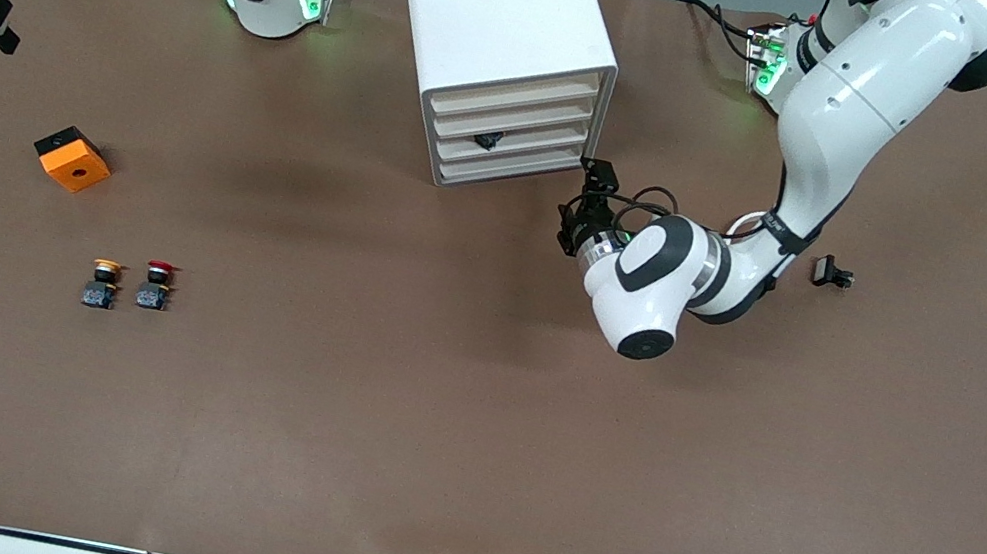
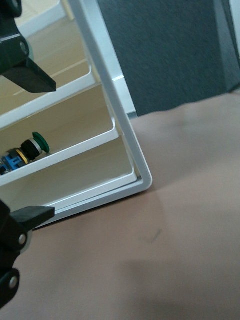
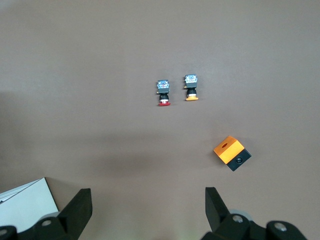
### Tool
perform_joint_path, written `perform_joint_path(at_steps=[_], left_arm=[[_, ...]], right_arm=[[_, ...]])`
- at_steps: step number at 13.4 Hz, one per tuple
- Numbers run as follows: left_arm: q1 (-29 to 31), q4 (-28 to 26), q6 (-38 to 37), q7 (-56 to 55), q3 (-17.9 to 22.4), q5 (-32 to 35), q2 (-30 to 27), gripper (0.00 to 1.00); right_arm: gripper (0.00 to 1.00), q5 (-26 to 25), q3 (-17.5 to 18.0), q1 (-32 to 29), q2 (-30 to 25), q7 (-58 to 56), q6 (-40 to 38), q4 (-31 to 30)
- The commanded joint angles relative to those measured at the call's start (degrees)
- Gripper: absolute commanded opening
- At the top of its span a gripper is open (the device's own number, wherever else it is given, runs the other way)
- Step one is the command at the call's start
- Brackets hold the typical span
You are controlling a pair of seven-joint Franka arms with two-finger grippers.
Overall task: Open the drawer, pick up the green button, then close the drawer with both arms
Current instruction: 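Grasp the drawer handle with the left gripper and pull outward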
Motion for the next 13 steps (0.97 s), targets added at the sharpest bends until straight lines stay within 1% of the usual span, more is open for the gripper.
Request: perform_joint_path(at_steps=[1, 2, 4, 5, 6, 7, 9, 10, 11, 12, 13], left_arm=[[-0.95, 1.79, -0.55, -4.86, 0.52, -3.09, 4.4, 0.99], [-1.3, 1.88, -0.55, -4.96, 0.52, -3.88, 4.93, 0.98], [-1.83, 2.31, -0.55, -5.74, 0.61, -8.87, 6.6, 0.82], [-2.88, 2.4, -0.38, -6.88, 0.7, -9.69, 6.96, 0.8], [-3.67, 2.49, 0.84, -8.72, 0.87, -9.78, 6.96, 0.74], [-4.46, 2.67, 1.55, -11.09, 0.87, -9.96, 7.57, 0.72], [-5.34, 2.67, 1.47, -12.34, 0.87, -10.04, 8.36, 0.71], [-6.05, 2.67, 1.47, -12.51, 0.87, -10.05, 8.63, 0.64], [-6.31, 2.67, 1.47, -12.95, 0.87, -10.13, 8.72, 0.6], [-6.58, 2.67, 1.47, -13.74, 0.87, -10.13, 8.8, 0.59], [-7.45, 2.67, 1.47, -14.44, 0.87, -10.22, 8.81, 0.53]], right_arm=[[1.0, 0.2, 0.73, -1.43, -0.5, -0.24, -0.05, 0.26], [1.0, 0.2, 0.64, -1.6, -0.5, -0.24, -0.05, 0.26], [1.0, 0.2, 0.73, -1.69, -0.5, -0.24, -0.13, 0.26], [1.0, 0.2, 0.64, -1.69, -0.5, -0.24, -0.13, 0.18], [1.0, 0.2, 0.73, -1.69, -0.5, -0.24, -0.13, 0.17], [1.0, 0.2, 0.64, -1.69, -0.5, -0.24, -0.22, 0.17], [1.0, 0.2, 0.64, -1.78, -0.5, -0.24, -0.31, 0.17], [1.0, 0.2, 0.64, -1.78, -0.5, -0.24, -0.31, 0.17], [1.0, 0.2, 0.64, -1.78, -0.5, -0.24, -0.31, 0.17], [1.0, 0.2, 0.64, -1.78, -0.5, -0.24, -0.31, 0.17], [1.0, 0.2, 0.64, -2.13, -0.42, -0.24, -0.31, 0.17]])
